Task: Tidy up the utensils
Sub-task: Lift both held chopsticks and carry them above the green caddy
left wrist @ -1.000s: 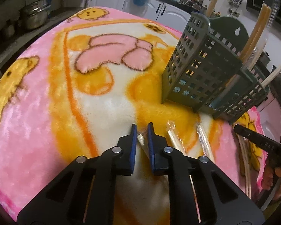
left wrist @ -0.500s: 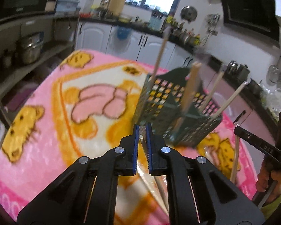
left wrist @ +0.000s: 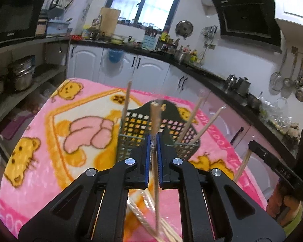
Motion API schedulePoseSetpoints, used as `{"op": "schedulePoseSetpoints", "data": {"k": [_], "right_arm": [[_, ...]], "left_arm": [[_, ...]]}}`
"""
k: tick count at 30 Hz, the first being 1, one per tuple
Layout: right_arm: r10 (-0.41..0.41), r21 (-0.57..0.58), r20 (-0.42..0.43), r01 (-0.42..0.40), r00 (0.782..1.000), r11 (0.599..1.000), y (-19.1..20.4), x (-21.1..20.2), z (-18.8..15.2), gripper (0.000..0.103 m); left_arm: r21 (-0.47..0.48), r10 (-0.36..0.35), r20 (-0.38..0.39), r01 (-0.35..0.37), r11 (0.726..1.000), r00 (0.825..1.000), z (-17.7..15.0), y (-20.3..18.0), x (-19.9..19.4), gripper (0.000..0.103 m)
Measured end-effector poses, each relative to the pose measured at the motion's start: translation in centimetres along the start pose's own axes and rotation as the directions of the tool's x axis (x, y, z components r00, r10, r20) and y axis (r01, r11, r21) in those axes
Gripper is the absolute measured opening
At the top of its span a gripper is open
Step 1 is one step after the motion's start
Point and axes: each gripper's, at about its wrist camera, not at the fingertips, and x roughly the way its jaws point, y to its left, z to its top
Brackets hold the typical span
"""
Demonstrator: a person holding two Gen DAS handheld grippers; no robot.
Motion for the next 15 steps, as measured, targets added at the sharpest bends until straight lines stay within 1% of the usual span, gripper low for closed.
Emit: {"op": "schedulePoseSetpoints", "data": {"k": [8, 15], "right_arm": [[-0.011, -0.001, 0.048, 0.011, 0.999, 1.0, 0.0, -2.2, 0.1, 0.005], [-0.009, 0.003, 0.077, 0.009, 0.997, 1.0, 0.0, -3.7, 0.2, 0.005]], "left_arm": [[0.027, -0.043, 0.034, 0.042, 0.999, 0.999, 0.9, -2.1, -1.3, 0.003], [0.044, -0.076, 0.04, 0.074, 0.996, 0.996, 1.4, -3.5, -1.4, 0.003]]}}
